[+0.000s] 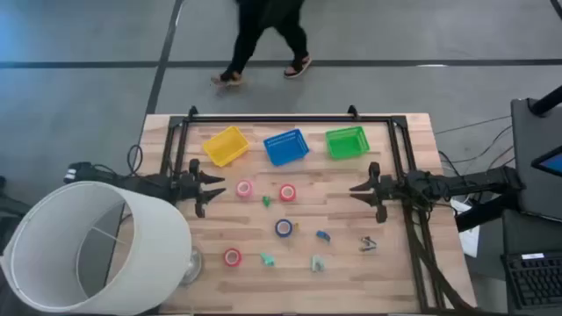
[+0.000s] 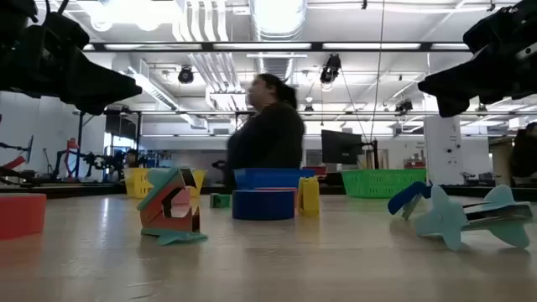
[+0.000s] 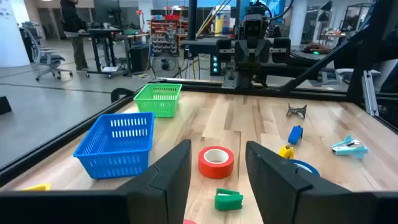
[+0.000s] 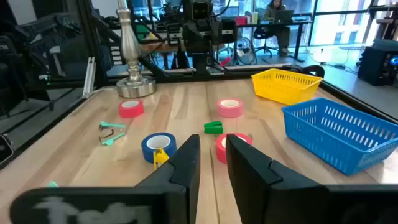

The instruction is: Pick and place Stapler, Stapler remover, tape

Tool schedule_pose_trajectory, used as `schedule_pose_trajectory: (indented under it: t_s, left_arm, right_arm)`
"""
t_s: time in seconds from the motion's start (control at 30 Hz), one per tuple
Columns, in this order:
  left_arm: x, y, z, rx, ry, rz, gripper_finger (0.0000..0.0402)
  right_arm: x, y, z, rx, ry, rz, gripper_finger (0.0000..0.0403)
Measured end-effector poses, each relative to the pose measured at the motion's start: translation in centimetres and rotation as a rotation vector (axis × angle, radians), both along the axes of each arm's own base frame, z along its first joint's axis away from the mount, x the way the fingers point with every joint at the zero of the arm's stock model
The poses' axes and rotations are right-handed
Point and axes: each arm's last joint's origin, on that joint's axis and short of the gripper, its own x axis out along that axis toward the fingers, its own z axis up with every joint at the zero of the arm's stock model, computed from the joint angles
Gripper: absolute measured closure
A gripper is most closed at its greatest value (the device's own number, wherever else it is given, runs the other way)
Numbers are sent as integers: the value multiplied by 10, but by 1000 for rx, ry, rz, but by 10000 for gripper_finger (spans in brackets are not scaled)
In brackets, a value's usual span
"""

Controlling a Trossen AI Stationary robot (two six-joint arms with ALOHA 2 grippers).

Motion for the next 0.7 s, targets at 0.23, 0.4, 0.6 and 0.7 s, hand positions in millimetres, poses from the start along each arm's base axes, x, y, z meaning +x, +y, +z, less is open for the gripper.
schedule_pose_trajectory:
  t_s: [0.23,0.4,0.6,0.7]
  left_arm:
    - [0,0,0,0,0,0,245]
    - [0,0,0,0,0,0,245]
    - [0,0,0,0,0,0,245]
    - [0,0,0,0,0,0,245]
  right_arm:
    - [0,0,0,0,0,0,315]
    - [0,0,0,0,0,0,311]
    - [0,0,0,0,0,0,320]
    - [0,0,0,0,0,0,327]
